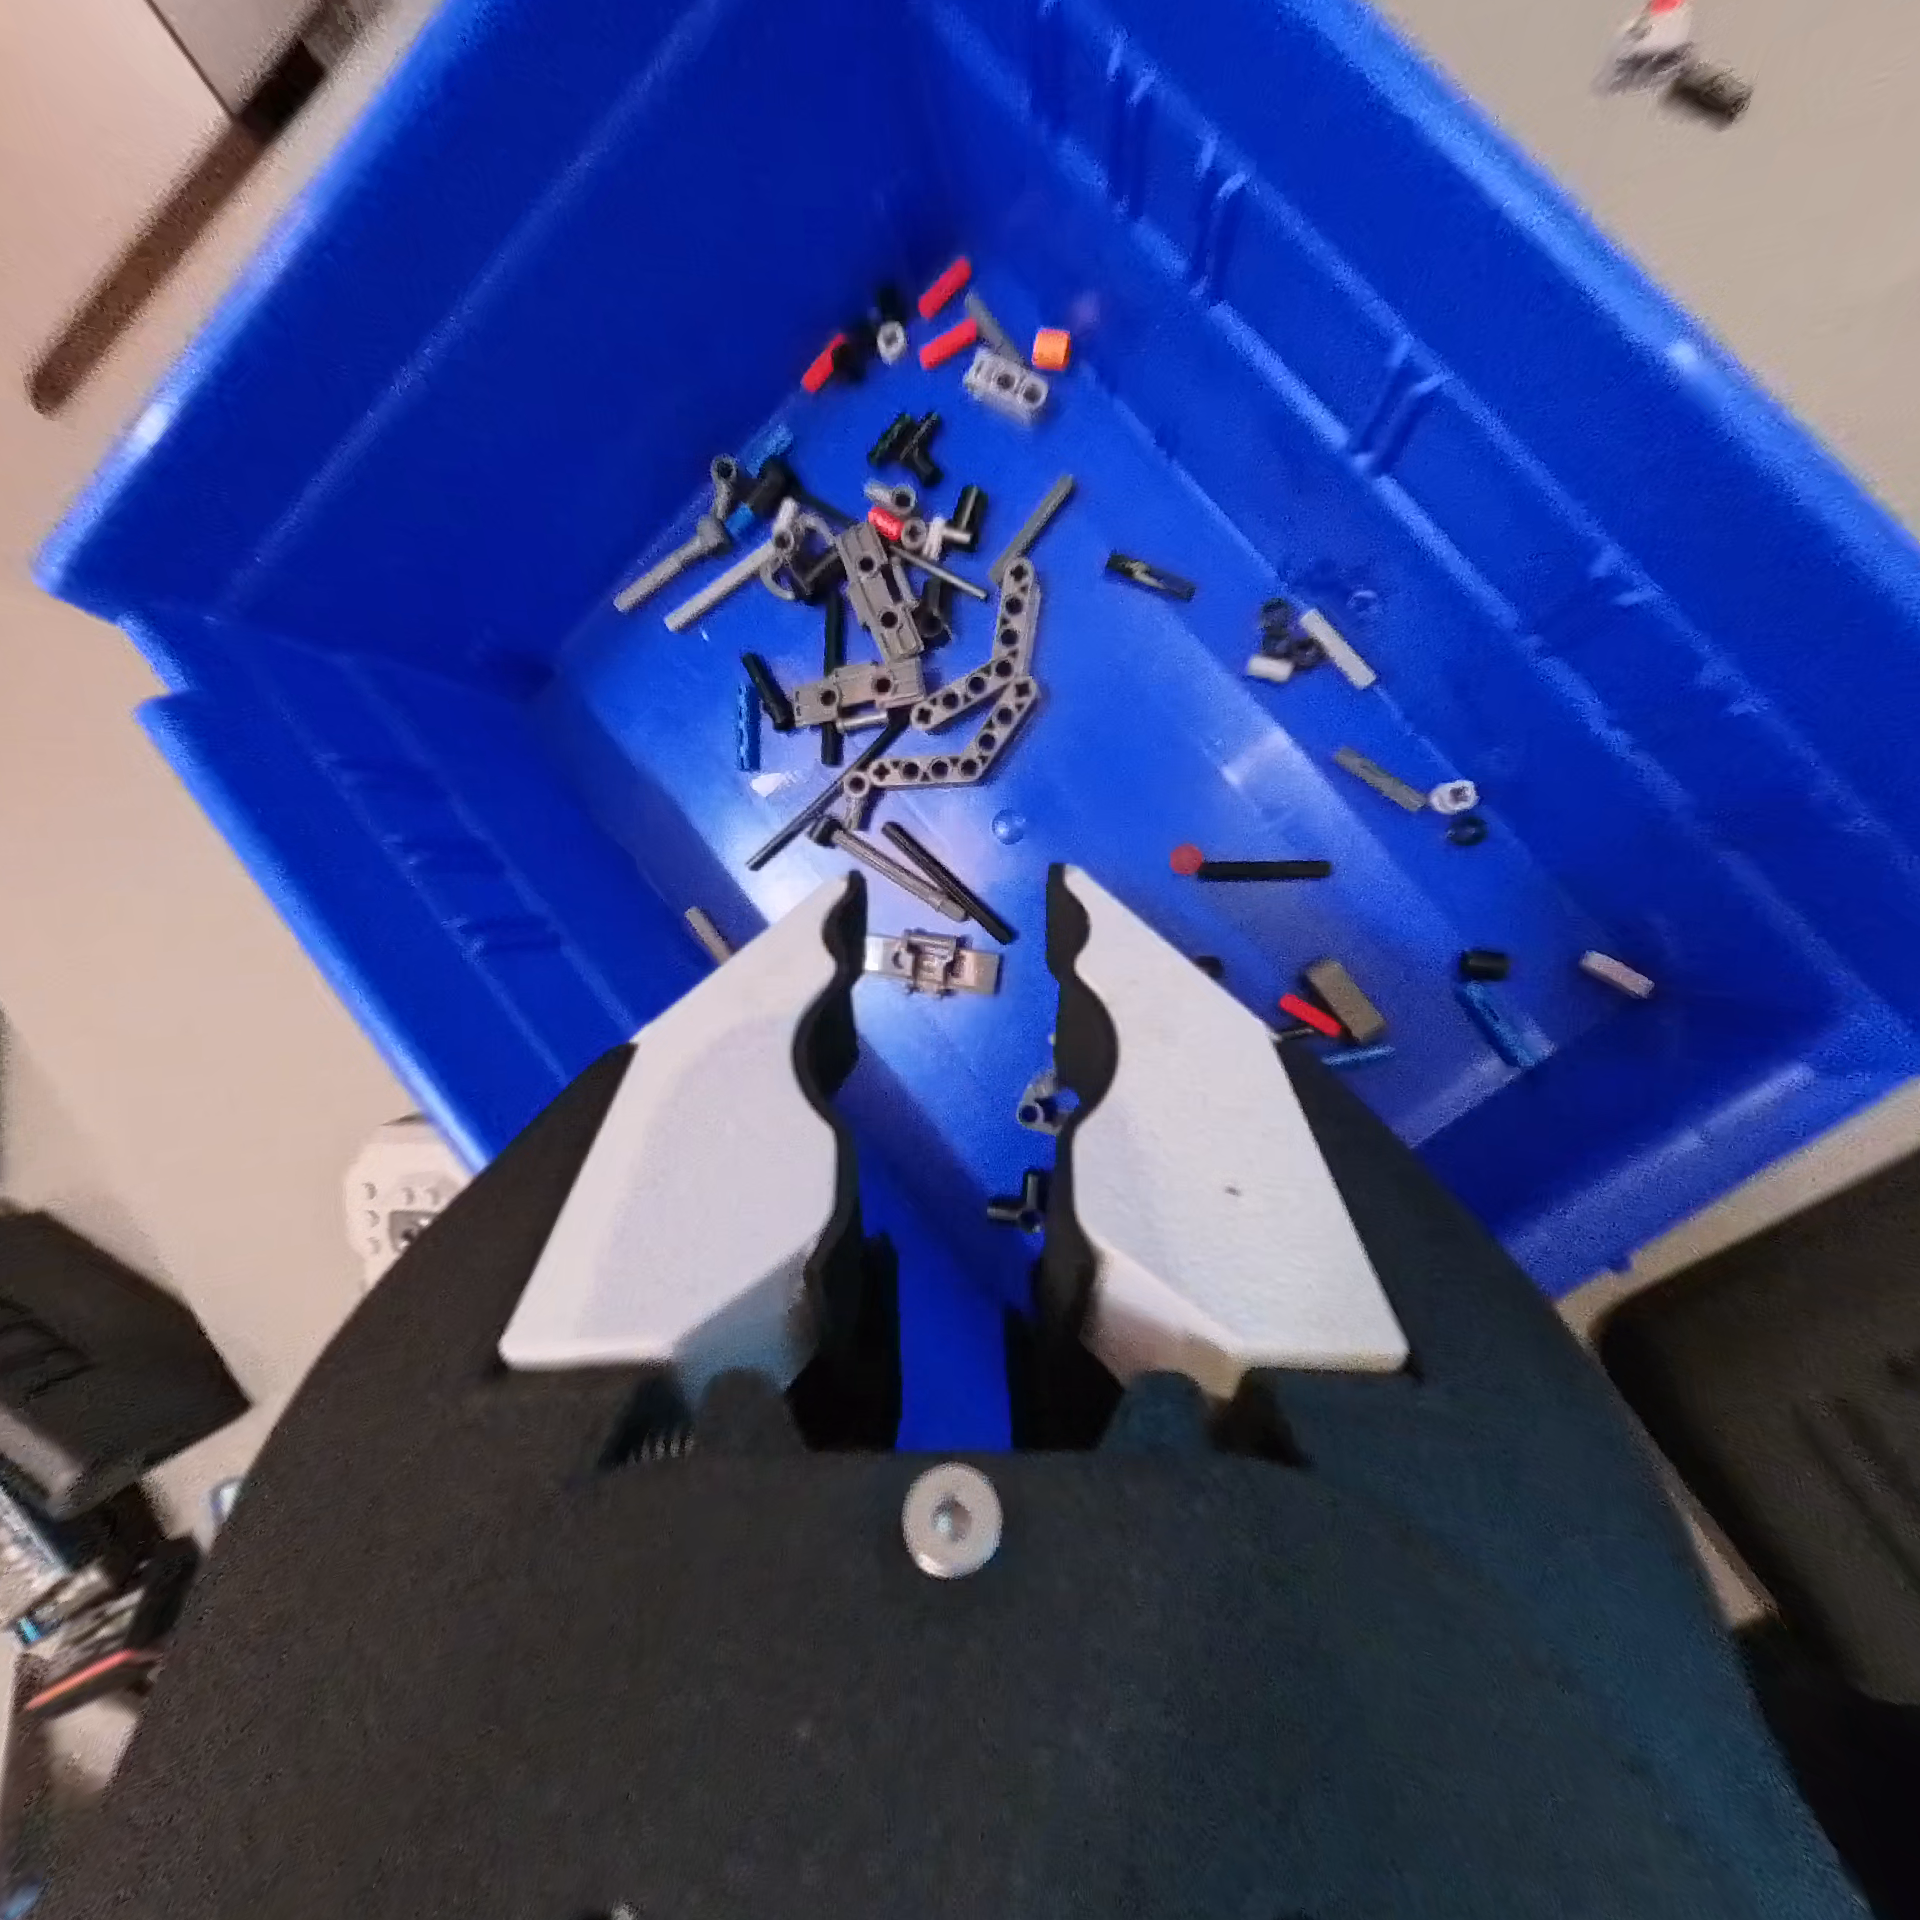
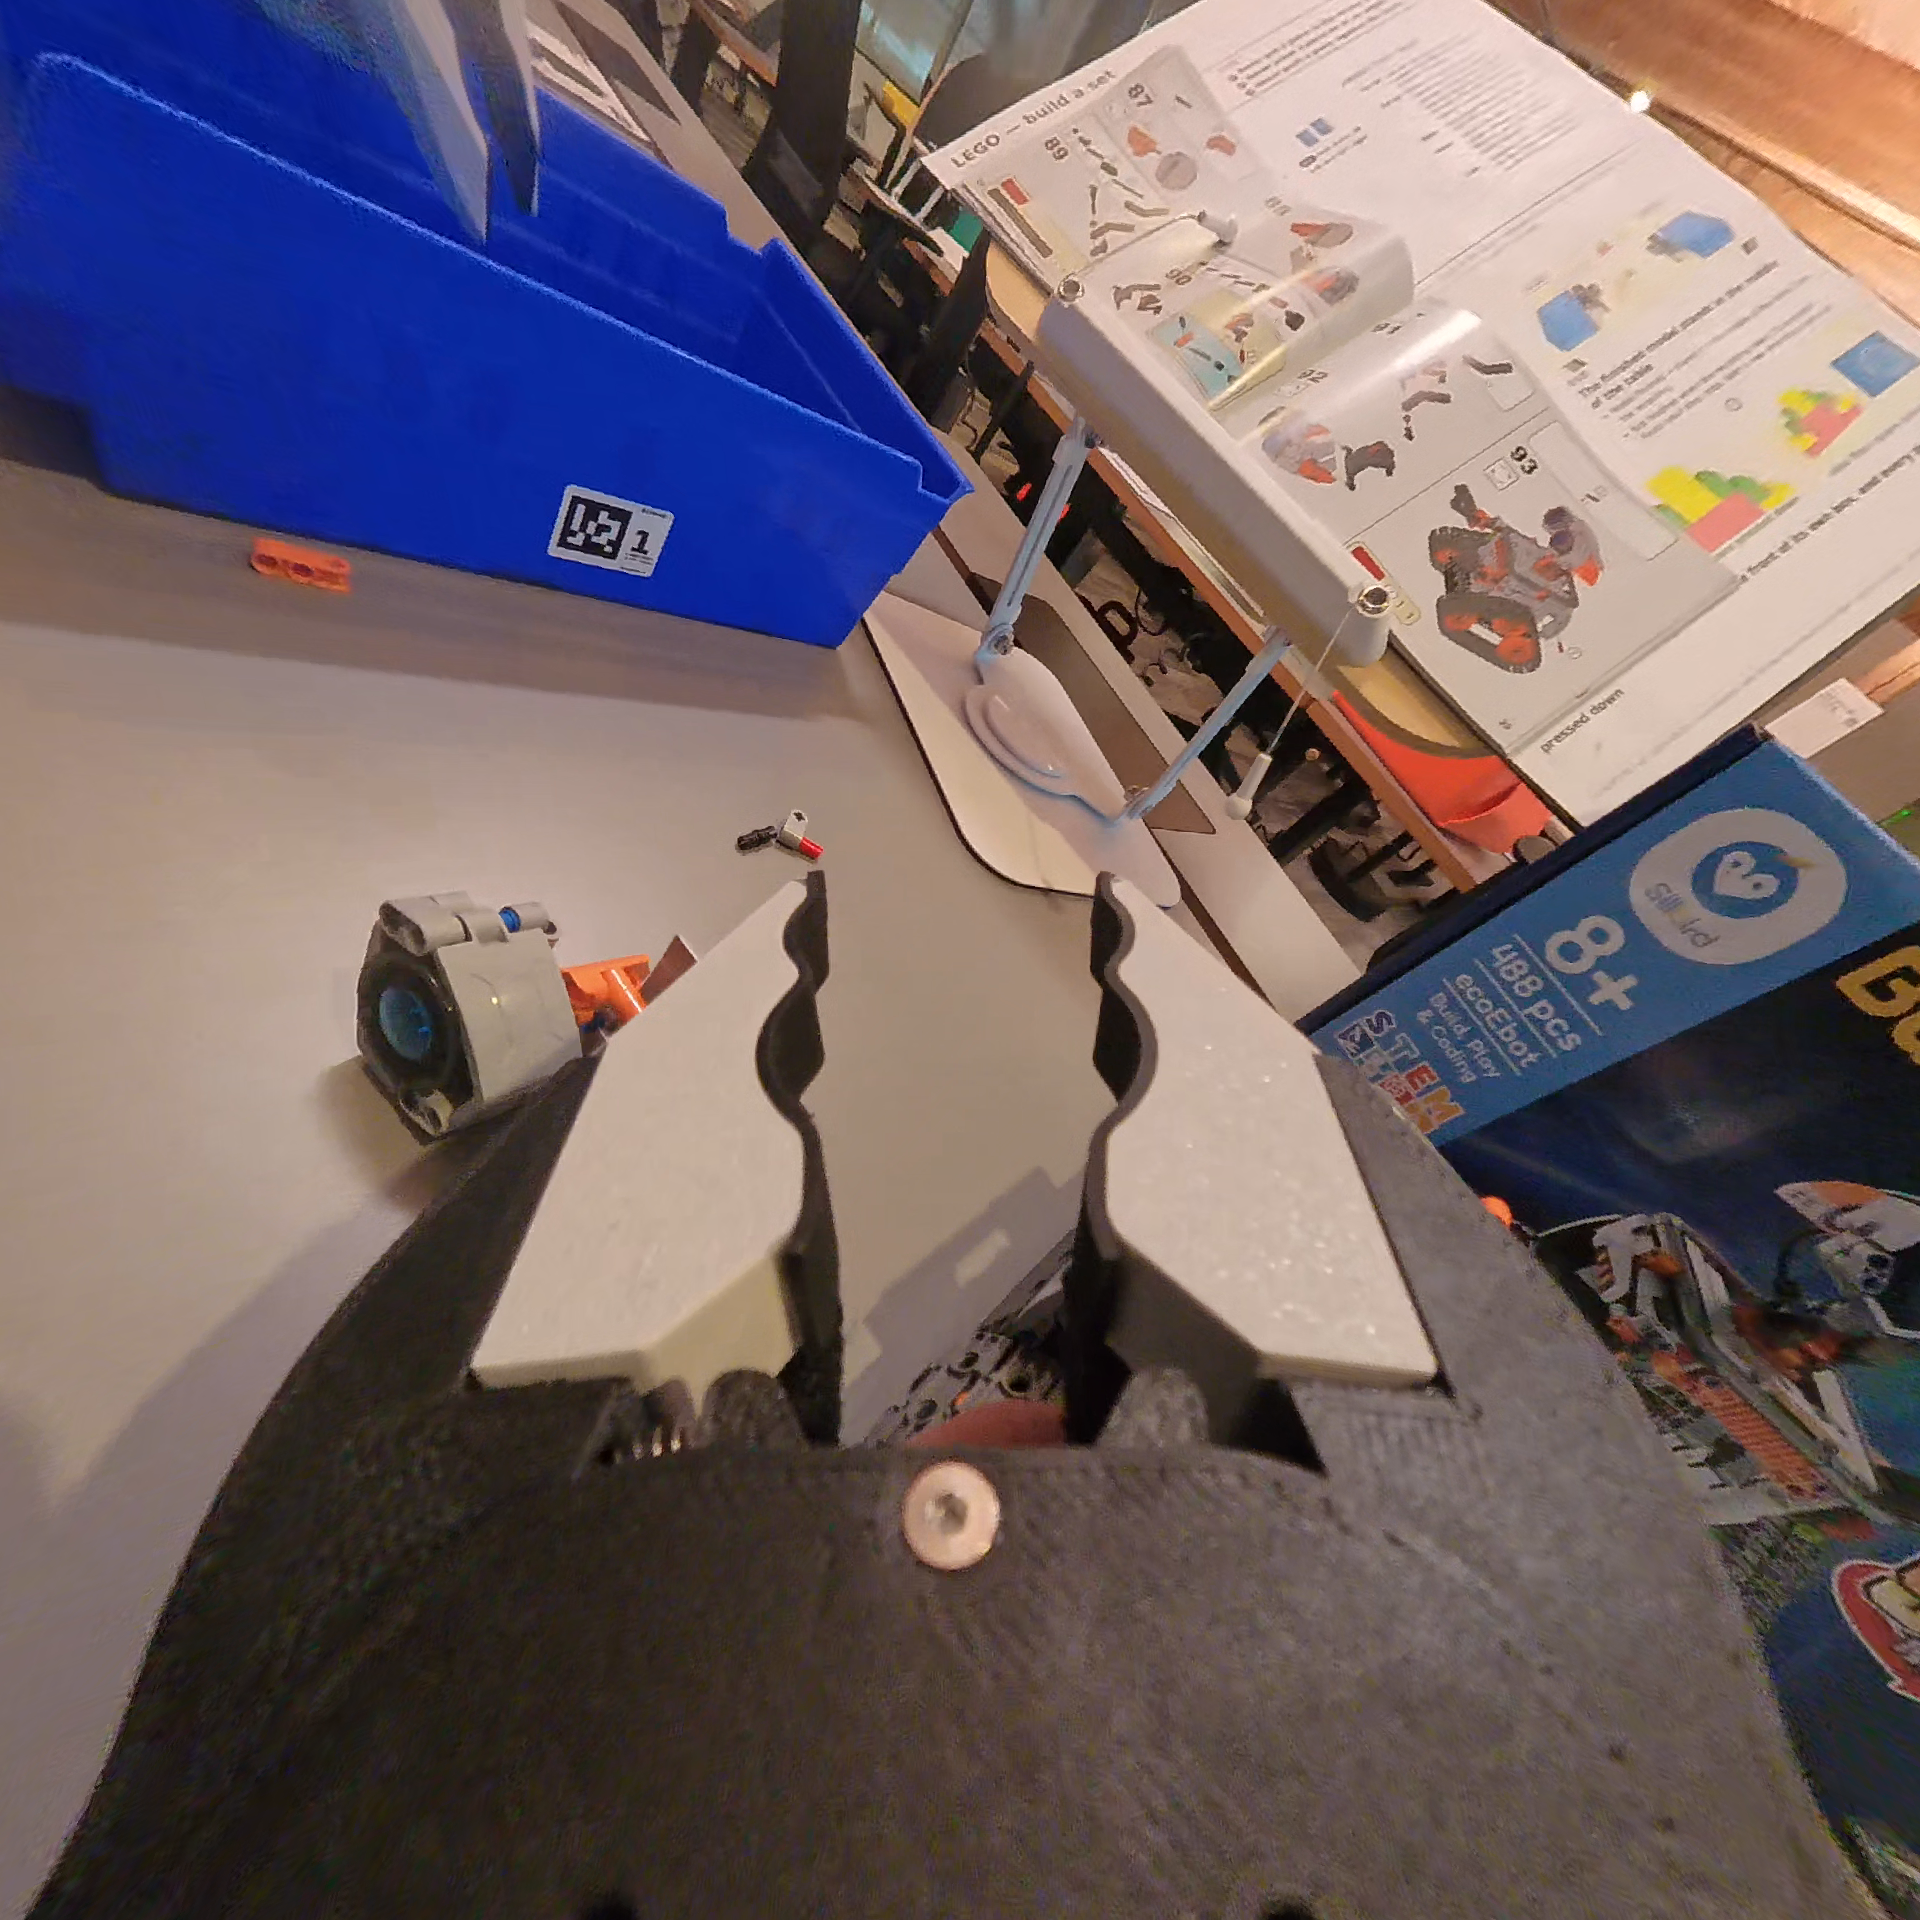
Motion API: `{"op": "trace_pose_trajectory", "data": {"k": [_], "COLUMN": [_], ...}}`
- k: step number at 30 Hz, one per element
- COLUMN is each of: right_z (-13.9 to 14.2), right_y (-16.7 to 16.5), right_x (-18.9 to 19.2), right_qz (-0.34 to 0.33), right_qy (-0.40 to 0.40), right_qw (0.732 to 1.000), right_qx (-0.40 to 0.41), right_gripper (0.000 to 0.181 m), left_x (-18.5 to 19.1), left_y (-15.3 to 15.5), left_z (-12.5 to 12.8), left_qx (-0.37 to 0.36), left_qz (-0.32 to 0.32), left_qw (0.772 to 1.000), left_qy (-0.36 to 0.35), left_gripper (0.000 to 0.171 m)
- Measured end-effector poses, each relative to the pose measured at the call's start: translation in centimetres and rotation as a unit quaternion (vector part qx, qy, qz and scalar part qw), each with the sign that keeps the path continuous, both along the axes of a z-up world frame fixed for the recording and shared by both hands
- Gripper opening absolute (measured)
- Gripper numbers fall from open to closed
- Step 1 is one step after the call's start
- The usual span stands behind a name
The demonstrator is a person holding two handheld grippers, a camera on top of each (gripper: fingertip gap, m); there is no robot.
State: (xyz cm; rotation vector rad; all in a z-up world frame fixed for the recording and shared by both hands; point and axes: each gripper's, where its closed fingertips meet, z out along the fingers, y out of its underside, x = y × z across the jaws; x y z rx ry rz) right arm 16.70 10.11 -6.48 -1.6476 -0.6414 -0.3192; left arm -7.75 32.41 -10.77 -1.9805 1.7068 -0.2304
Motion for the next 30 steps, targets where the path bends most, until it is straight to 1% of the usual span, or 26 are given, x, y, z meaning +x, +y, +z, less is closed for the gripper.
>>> {"op": "trace_pose_trajectory", "data": {"k": [1,3,4,5,8,12,14,15,16,18,19,24,28,30], "right_z": [0.0,0.0,0.1,0.1,0.2,0.9,1.0,1.0,0.9,0.8,0.8,0.4,0.4,0.4], "right_y": [0.0,-0.1,-0.1,-0.1,-0.2,-0.4,-0.5,-0.5,-0.5,-0.4,-0.4,-0.3,-0.3,-0.3], "right_x": [0.0,0.1,0.3,0.4,0.4,0.3,0.4,0.5,0.7,0.9,1.0,1.6,2.1,2.2], "right_qz": [0.003,0.010,0.010,0.010,0.017,0.019,0.015,0.012,0.009,0.006,0.005,-0.004,-0.008,-0.009], "right_qy": [0.010,0.032,0.041,0.050,0.075,0.079,0.076,0.075,0.076,0.078,0.079,0.078,0.087,0.088], "right_qw": [1.000,0.999,0.999,0.999,0.997,0.997,0.997,0.997,0.997,0.997,0.997,0.997,0.996,0.996], "right_qx": [-0.002,-0.005,-0.006,-0.007,-0.012,-0.003,0.001,0.000,-0.002,-0.003,-0.004,-0.010,-0.011,-0.011], "right_gripper": [0.049,0.049,0.049,0.049,0.049,0.049,0.048,0.048,0.048,0.048,0.048,0.048,0.048,0.048], "left_x": [0.2,-0.4,-0.8,-1.2,-1.1,-1.3,-2.0,-1.8,-1.7,-1.0,-0.7,-0.4,-0.3,-0.7], "left_y": [0.3,0.6,1.1,1.5,1.2,0.8,1.1,1.2,0.9,0.9,1.2,1.4,1.6,1.4], "left_z": [-0.9,-3.1,-3.9,-4.2,-4.8,-5.7,-6.4,-6.4,-6.6,-6.8,-6.8,-6.7,-4.9,-4.0], "left_qx": [-0.004,-0.019,-0.021,-0.017,-0.035,-0.045,-0.037,-0.038,-0.050,-0.051,-0.044,-0.021,0.011,0.019], "left_qz": [0.009,0.020,0.038,0.049,0.052,0.056,0.067,0.066,0.066,0.058,0.058,0.047,0.048,0.044], "left_qw": [1.000,0.998,0.996,0.994,0.993,0.991,0.987,0.989,0.989,0.991,0.992,0.996,0.999,0.999], "left_qy": [0.009,0.060,0.079,0.094,0.099,0.114,0.138,0.129,0.126,0.108,0.098,0.076,0.024,0.013], "left_gripper": [0.031,0.030,0.030,0.030,0.028,0.025,0.022,0.018,0.018,0.004,0.002,0.002,0.002,0.002]}}
